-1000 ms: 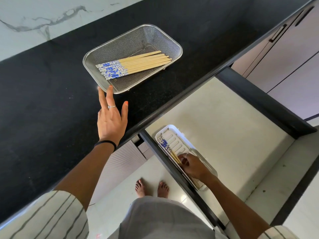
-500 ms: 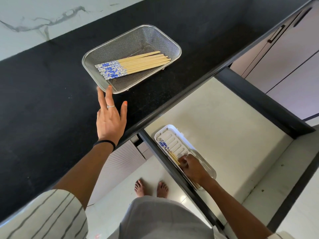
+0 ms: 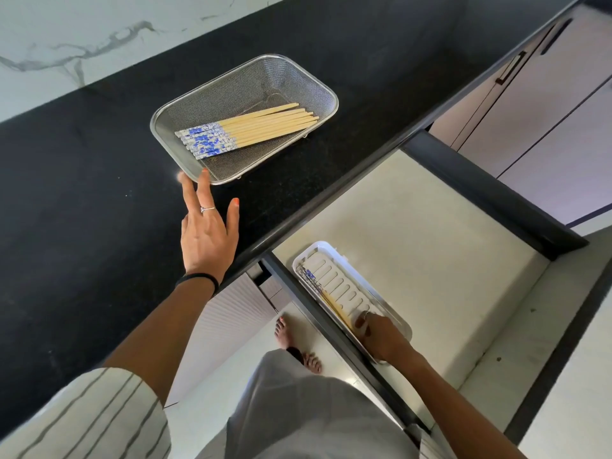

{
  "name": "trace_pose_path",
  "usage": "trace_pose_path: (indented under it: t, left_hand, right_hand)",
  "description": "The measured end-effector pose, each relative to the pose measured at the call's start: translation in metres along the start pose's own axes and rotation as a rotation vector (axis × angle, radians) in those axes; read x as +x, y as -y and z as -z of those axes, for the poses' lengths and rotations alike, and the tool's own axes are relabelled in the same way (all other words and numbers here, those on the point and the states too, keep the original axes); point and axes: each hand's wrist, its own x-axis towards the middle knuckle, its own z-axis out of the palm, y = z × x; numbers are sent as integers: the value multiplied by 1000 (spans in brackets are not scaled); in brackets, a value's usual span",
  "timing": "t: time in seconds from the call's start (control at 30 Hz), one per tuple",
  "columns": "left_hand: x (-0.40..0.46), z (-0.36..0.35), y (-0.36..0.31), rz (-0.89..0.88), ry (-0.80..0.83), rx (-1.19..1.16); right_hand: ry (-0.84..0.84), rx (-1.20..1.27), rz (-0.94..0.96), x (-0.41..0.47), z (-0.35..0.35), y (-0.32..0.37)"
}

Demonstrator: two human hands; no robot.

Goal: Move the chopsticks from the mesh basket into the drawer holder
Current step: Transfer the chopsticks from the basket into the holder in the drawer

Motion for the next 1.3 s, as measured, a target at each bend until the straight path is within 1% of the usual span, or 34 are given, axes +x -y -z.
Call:
trace_pose_path:
  t: [0.13,0.2,0.3,0.4,0.57,0.67,0.7,0.77,0.83,0.9,1.0,1.03,1.17,1.3]
  left_hand:
    - [1,1,1,-11,-15,11]
    - [1,1,0,-16,-15,12]
    - [1,1,-1,-14,-19,11]
    - [2,2,-2,-16,-32,-18]
    - [6,3,-2,2,-51,-33]
    - [6,3,-2,10,-51,-34]
    - [7,3,-2,5,-52,-37]
    - [7,3,-2,3,-56,-48]
    - [8,2,-3,8,-58,-50]
    - [9,2,-3,9,-63,-44]
    - [9,2,-4,1,-66,-41]
    - [9,2,-4,-1,-67,-40]
    - [10,1,-4,3,-62,-22]
    - [10,3,-6,7,-55,-13]
  right_hand:
    - [1,-47,-3,-2,7,6]
    - [1,-66,40,-1,22,16]
    - [-56,27,185,1,58,41]
    - [-160,134,324,3,104,78]
    - [-388,175,590,8,166,145]
    - [-451,236,716,19,189,189]
    - [-457,223,748,26,195,203]
    - [-462,122,795,44,203,231]
    - [-468,-14,794,66,209,257]
    - [-438,-130,749,88,212,280]
    - [-286,-324,631,114,210,304]
    - [-264,-387,613,119,207,308]
    - [-320,-536,627,127,197,316]
    - [-237,-665,577,126,192,318]
